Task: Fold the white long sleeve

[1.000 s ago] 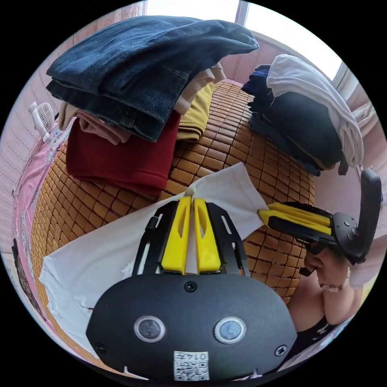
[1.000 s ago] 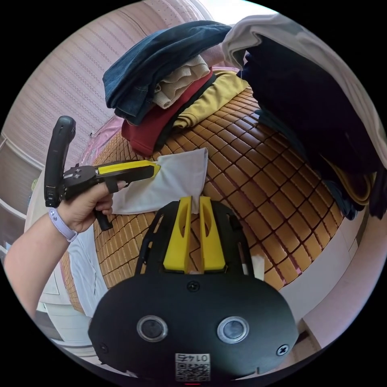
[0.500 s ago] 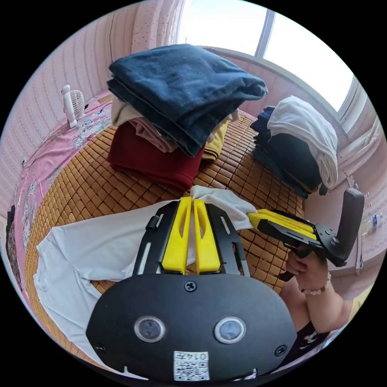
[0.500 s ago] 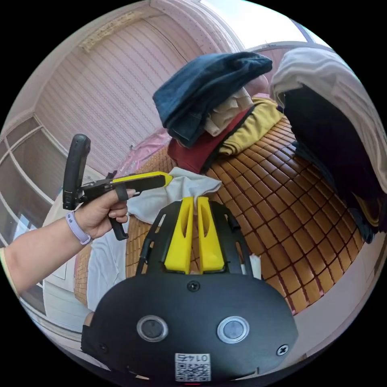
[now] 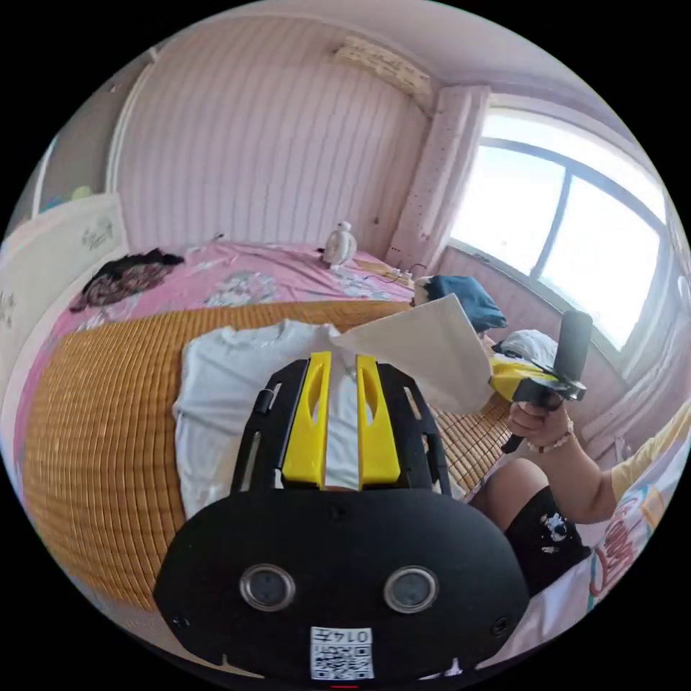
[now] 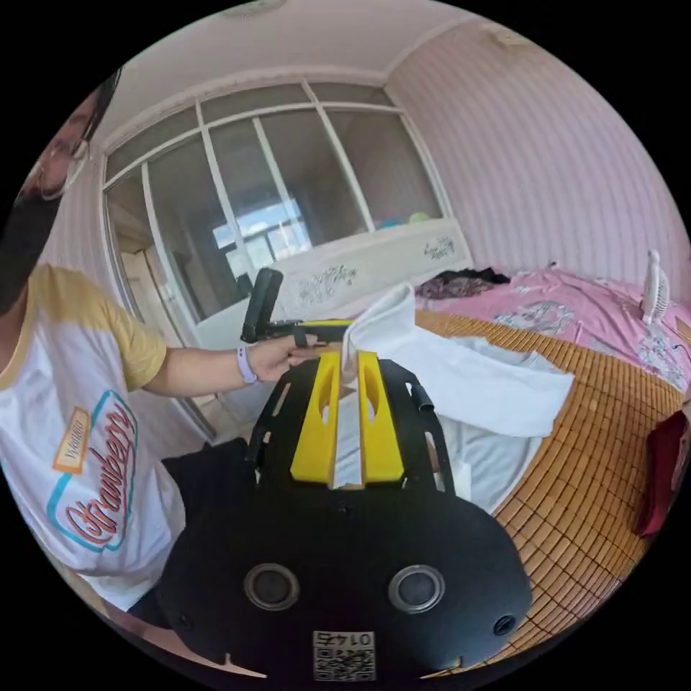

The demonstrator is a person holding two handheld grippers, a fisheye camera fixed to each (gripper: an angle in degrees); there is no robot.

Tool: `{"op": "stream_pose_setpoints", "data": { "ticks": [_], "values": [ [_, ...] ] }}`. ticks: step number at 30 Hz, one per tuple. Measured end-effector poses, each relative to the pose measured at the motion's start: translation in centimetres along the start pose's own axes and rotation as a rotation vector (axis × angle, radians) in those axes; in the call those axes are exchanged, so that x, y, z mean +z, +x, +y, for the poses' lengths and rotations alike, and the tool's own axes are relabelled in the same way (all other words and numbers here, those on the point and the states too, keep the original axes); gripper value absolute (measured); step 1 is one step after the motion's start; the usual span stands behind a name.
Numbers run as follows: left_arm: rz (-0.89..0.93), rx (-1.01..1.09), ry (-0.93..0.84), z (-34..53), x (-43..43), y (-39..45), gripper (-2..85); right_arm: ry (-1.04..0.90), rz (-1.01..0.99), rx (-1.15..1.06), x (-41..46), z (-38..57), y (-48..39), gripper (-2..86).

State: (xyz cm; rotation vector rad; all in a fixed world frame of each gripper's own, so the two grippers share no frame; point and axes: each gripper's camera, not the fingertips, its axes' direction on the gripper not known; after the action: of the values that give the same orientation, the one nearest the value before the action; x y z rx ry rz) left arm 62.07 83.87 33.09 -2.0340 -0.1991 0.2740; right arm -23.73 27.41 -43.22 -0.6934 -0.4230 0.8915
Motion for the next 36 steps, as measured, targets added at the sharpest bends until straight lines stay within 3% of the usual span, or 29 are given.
{"op": "stream_pose_setpoints", "data": {
  "ticks": [5, 8, 15, 20, 26, 29, 36],
  "values": [
    [-0.156, -0.411, -0.195, 18.3, -7.6, -14.9, 11.0, -0.465, 0.041, 0.044, 13.1, 5.3, -0.5, 9.0],
    [-0.145, -0.494, -0.169, 24.3, -10.3, -19.0, 9.6, -0.525, 0.028, 0.129, 14.6, 6.6, 0.6, 9.0],
    [-0.079, -0.423, -0.140, 27.3, -8.0, -24.5, 9.1, -0.441, 0.177, 0.282, 14.7, 4.1, 6.1, 9.6],
    [-0.019, -0.240, -0.312, 26.9, -1.1, -26.7, 10.8, -0.370, 0.396, 0.290, 15.4, -0.5, 12.1, 11.0],
    [-0.145, -0.055, -0.556, 29.2, 4.2, -27.3, 6.4, -0.454, 0.511, 0.292, 18.0, -3.4, 17.3, 11.4],
    [-0.155, -0.040, -0.546, 30.4, 4.1, -28.3, 1.3, -0.479, 0.476, 0.245, 19.2, -3.6, 16.7, 11.5],
    [-0.115, -0.146, -0.433, 31.4, -1.1, -31.4, 0.3, -0.484, 0.471, 0.157, 18.9, -2.7, 13.5, 11.5]
  ]
}}
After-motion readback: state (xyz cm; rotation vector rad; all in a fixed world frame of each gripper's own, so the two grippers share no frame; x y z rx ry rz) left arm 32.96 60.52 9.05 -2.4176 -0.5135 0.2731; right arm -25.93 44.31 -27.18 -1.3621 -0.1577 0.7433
